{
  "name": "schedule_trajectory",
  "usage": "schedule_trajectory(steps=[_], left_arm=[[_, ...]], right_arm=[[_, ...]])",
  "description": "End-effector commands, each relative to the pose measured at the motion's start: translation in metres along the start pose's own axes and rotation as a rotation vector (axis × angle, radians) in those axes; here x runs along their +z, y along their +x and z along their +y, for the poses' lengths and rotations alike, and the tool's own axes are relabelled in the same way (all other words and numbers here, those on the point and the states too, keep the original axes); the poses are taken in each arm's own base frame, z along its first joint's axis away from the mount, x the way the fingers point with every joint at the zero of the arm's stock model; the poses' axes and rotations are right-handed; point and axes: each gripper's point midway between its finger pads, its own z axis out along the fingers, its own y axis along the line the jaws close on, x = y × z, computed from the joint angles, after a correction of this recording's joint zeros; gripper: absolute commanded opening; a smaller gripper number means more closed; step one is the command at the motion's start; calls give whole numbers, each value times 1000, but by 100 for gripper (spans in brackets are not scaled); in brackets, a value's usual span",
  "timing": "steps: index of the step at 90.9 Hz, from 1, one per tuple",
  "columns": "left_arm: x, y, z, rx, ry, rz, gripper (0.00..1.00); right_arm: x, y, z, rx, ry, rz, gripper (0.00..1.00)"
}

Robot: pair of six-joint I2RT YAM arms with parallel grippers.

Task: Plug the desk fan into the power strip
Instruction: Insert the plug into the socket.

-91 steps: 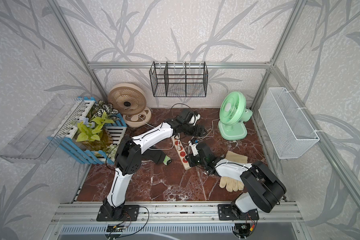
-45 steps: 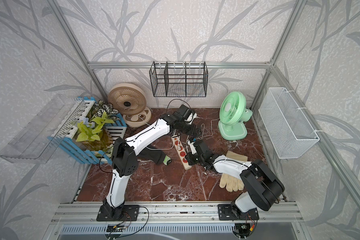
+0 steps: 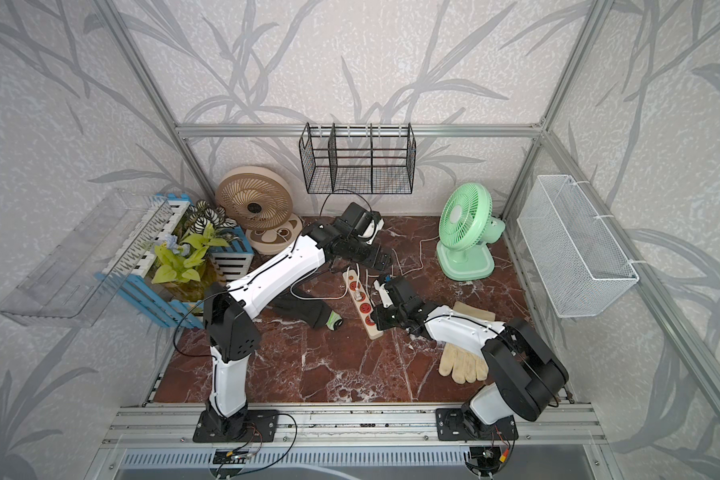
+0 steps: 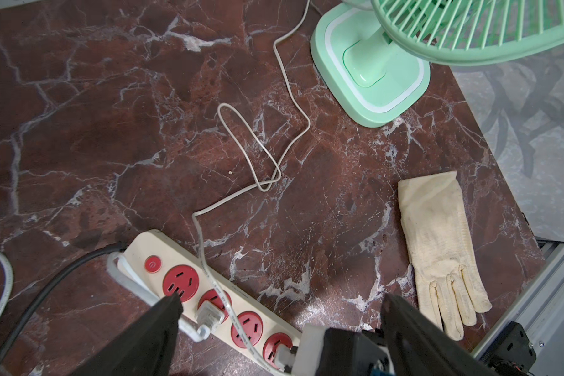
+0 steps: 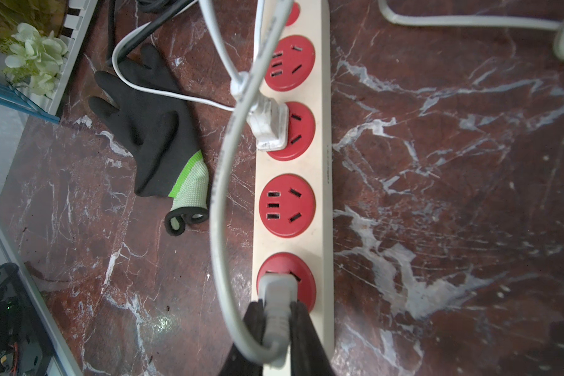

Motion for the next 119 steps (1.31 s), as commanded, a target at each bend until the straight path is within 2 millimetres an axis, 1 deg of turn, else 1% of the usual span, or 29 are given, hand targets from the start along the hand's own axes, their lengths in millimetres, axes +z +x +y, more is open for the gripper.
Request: schedule_trajectory(steps=[1, 9, 19, 25, 34, 43, 50, 58, 67, 75, 81, 95, 106, 111, 119], left_arm=[[-32, -14, 8, -24, -11, -102, 100], [-46, -16, 12, -58, -2, -161, 100], [-64, -13, 20, -113, 6, -239, 100], [-75, -10, 27, -147, 7, -305, 100], [-92, 0, 44, -204, -5, -404, 100], [-108, 14, 67, -265, -45, -489, 100], [-119, 28, 93, -330, -104, -554, 100], [-132, 51, 124, -415, -167, -632, 100], [-144, 78, 150, -473, -226, -716, 100], [-150, 100, 167, -496, -276, -777, 100], [-148, 117, 177, -508, -311, -804, 100], [-145, 141, 190, -507, -347, -862, 100], [-140, 162, 204, -498, -410, -891, 100], [-142, 166, 208, -493, -436, -902, 100], [-147, 165, 208, -478, -452, -905, 100]], right_arm=[[6, 16, -6, 21, 27, 80, 0], [9, 16, -6, 24, 28, 94, 0], [12, 17, -7, 26, 35, 108, 0], [13, 19, -8, 18, 49, 125, 0], [14, 22, -12, -9, 91, 145, 0], [14, 26, -14, -61, 149, 162, 0], [16, 32, -14, -117, 195, 181, 0], [18, 41, -14, -184, 245, 203, 0], [21, 50, -12, -215, 264, 228, 0], [22, 56, -14, -214, 274, 242, 0], [22, 60, -17, -203, 285, 253, 0], [17, 70, -28, -187, 337, 281, 0], [11, 79, -36, -182, 365, 298, 0], [10, 84, -38, -187, 368, 321, 0], [10, 95, -34, -212, 350, 355, 0]])
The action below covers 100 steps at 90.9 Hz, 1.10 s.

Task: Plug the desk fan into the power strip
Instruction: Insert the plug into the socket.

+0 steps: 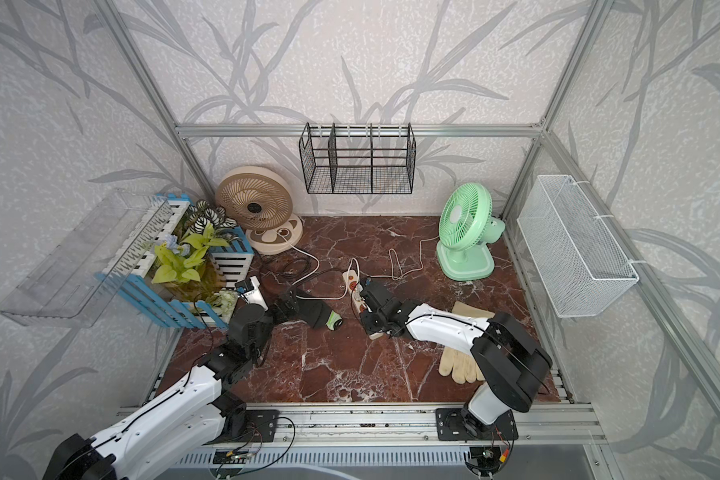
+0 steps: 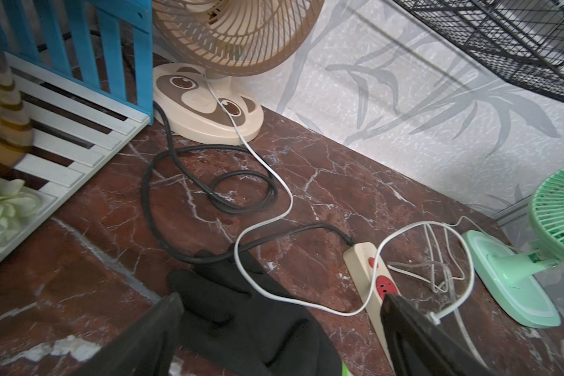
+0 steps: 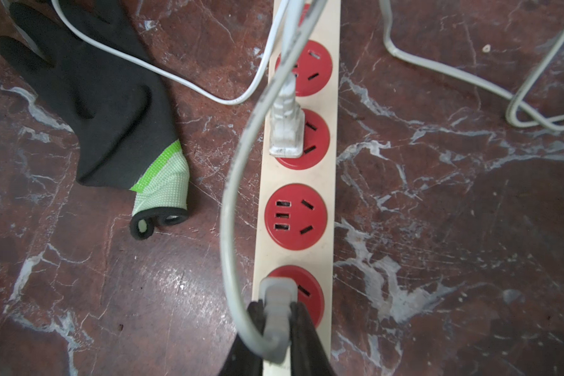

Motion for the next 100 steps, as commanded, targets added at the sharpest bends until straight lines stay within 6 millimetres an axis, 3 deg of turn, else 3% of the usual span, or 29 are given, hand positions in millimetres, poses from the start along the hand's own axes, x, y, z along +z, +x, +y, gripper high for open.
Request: schedule_trajectory(steps=[1, 11, 28, 52, 70, 77, 100], left_arm=[[-5, -30, 0, -7, -14, -120, 100], [-7, -30, 5, -19, -23, -135, 100], [-4, -28, 5, -8, -37, -123, 100], [-3, -27, 8, -6, -49, -122, 100], [-4, -27, 5, -13, -33, -120, 100], [-5, -28, 7, -9, -43, -123, 100], [-7, -29, 11, -12, -50, -138, 100]], right_arm=[[10, 97, -23, -51, 84, 322, 0], [6, 104, -16, -82, 80, 347, 0], [4, 115, -25, -84, 137, 401, 0], [13, 130, -25, -37, 133, 440, 0], [35, 177, -23, 45, 112, 590, 0], [39, 187, -23, 69, 106, 597, 0], [34, 182, -24, 82, 108, 568, 0]])
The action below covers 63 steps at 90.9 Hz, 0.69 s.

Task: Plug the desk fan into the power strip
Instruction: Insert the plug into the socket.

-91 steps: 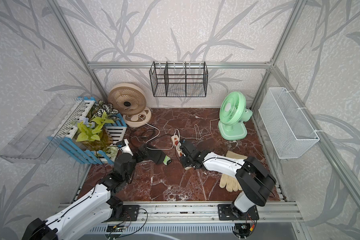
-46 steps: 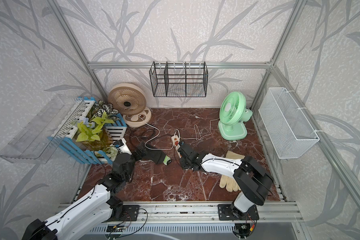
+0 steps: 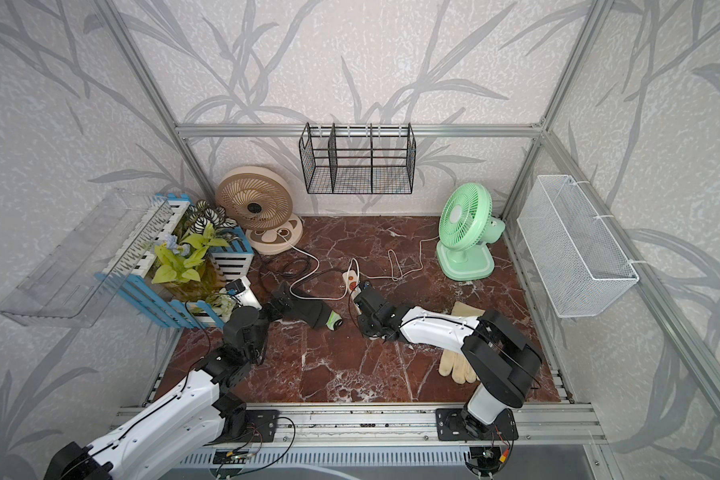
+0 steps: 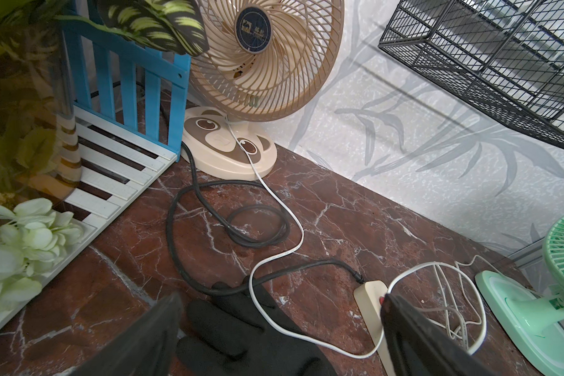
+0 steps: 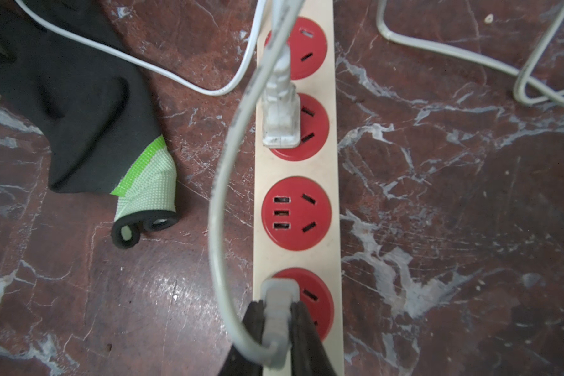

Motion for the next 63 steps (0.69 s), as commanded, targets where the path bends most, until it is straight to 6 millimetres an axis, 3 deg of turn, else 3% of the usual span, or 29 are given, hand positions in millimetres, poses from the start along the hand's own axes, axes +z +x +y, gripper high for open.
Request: schedule_trajectory(steps=[1, 22, 39, 45, 63], left_arm=[[-1, -2, 6, 9, -18, -21, 100], [-1, -1, 4, 6, -10, -17, 100], [0, 2, 3, 2, 2, -8, 100], [0, 2, 2, 0, 4, -8, 100], [1, 3, -2, -3, 24, -1, 100]], right_arm=[[23, 161, -33, 10, 67, 533, 0], [34, 166, -29, 35, 47, 545, 0], [27, 154, -26, 36, 44, 510, 0], [24, 148, -24, 29, 41, 501, 13], [17, 131, -18, 19, 23, 465, 18]])
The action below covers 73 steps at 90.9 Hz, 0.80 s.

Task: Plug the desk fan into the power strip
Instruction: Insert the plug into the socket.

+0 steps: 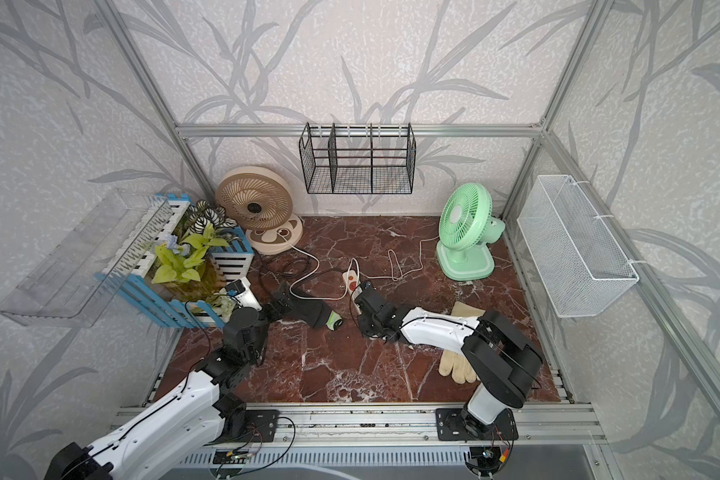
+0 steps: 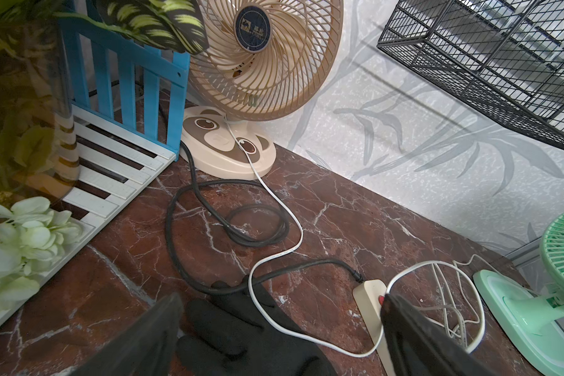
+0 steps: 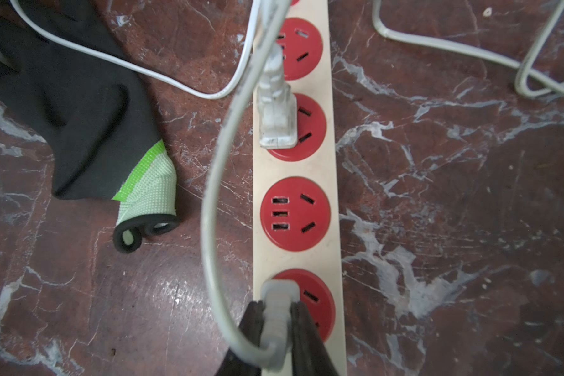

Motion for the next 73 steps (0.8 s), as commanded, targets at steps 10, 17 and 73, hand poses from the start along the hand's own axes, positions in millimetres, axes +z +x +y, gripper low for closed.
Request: schedule_trajectory(steps=[10, 17, 73], left_arm=[[3, 3, -6, 6, 29, 15, 100], [5, 6, -10, 10, 44, 34, 100], [3, 10, -26, 10, 134, 62, 100]], right_arm=[[12, 116, -16, -5, 16, 437, 23], [9, 103, -9, 1, -10, 399, 27], [-34, 59, -5, 157, -272, 230, 73]])
